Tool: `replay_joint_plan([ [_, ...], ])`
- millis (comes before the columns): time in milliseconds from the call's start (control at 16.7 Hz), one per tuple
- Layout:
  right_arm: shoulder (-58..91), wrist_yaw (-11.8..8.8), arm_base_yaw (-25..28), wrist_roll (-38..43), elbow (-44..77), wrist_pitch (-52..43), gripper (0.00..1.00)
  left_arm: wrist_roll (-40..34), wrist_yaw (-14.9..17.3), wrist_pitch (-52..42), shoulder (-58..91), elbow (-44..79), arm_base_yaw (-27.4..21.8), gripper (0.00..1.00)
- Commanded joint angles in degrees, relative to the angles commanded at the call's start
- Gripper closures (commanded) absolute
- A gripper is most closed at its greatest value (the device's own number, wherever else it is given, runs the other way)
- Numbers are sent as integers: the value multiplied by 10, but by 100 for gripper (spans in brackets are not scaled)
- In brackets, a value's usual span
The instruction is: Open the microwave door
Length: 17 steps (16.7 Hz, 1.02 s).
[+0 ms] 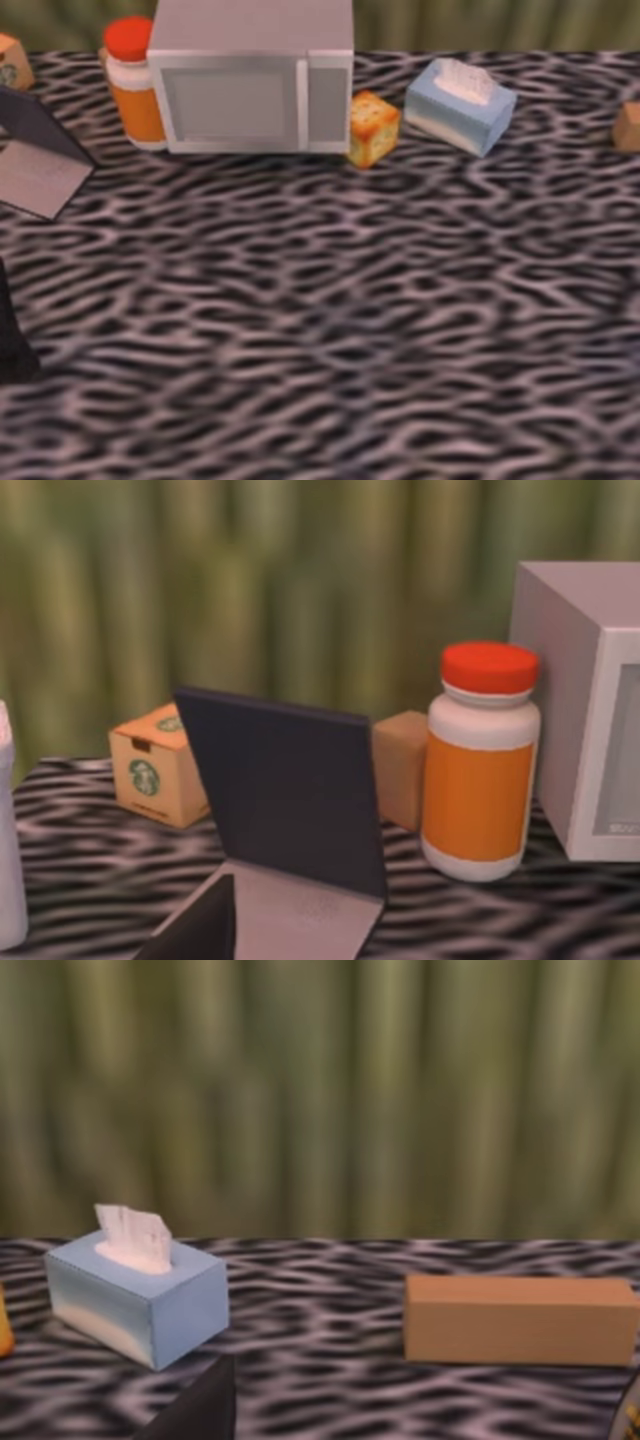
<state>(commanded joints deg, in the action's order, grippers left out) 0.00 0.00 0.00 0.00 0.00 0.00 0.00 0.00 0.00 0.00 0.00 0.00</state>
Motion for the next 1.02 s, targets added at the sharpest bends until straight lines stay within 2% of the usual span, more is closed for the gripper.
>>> replay_joint_plan([
  [240,0,0,0,0,0,0,0,-4,-4,-9,18,16,-7,0],
  [480,0,0,0,0,0,0,0,-31,-29,-52,126,111,-47,0],
  [1020,0,0,0,0,0,0,0,-163,-118,-171,630,527,-196,0],
])
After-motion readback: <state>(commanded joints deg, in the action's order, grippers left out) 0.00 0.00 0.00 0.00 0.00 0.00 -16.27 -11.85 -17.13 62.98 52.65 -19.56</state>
